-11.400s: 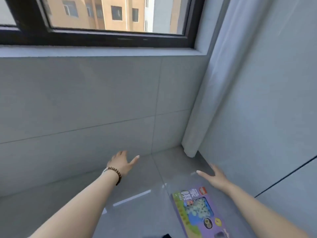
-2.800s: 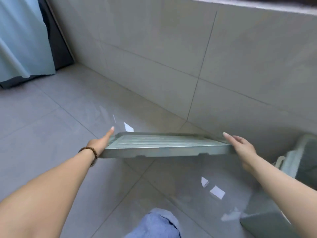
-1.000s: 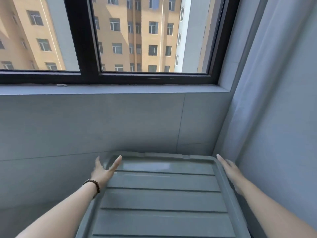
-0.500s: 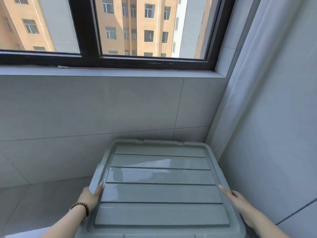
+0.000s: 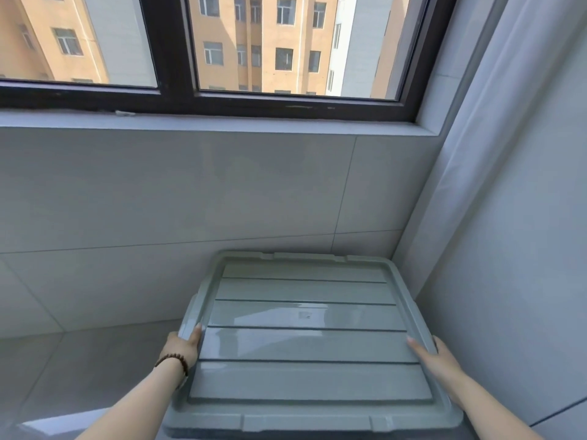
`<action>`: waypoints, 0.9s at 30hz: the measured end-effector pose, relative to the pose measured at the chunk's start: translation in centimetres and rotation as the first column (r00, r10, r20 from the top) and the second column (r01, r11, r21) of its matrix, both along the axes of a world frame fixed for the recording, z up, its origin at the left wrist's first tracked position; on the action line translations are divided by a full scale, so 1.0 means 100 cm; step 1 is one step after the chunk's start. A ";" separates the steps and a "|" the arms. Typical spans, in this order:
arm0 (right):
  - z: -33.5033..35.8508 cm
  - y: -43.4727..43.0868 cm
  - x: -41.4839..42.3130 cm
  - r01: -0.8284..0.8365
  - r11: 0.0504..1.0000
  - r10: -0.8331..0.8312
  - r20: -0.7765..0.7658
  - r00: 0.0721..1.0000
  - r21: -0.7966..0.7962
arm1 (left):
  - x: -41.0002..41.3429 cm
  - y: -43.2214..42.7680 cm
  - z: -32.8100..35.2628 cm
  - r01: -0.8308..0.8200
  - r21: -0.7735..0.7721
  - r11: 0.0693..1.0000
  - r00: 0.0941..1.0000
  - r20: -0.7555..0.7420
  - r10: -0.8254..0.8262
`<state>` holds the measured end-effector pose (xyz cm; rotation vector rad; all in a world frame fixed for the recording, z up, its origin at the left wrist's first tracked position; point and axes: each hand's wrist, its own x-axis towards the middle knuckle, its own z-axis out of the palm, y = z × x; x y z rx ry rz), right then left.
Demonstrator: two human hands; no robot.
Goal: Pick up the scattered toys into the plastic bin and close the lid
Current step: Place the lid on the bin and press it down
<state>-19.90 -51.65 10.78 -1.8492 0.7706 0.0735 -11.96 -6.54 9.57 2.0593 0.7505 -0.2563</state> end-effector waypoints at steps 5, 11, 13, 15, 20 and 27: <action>-0.015 -0.005 -0.002 -0.033 0.999 0.031 -0.053 0.998 -0.031 | -0.004 0.008 0.000 0.048 0.010 0.999 0.998 -0.048 -0.047; -0.043 -0.014 -0.044 -0.052 0.999 0.050 -0.156 0.987 -0.008 | -0.035 0.022 0.003 0.048 0.088 0.995 0.993 -0.114 -0.038; -0.042 -0.014 -0.054 -0.066 0.998 0.064 -0.198 0.978 -0.003 | -0.043 0.021 0.009 0.045 0.132 0.990 0.988 -0.155 -0.024; -0.017 0.003 -0.065 -0.081 0.997 0.076 -0.230 0.970 -0.013 | -0.047 0.017 0.015 0.038 0.148 0.988 0.983 -0.181 -0.011; -0.007 0.009 -0.074 -0.075 0.997 0.079 -0.221 0.972 0.024 | -0.048 -0.001 0.023 -0.023 0.183 0.983 0.978 -0.198 0.060; 0.016 0.023 -0.076 0.015 0.976 0.038 -0.236 0.971 0.219 | -0.048 -0.124 0.030 0.510 0.516 0.688 0.805 -0.005 -0.593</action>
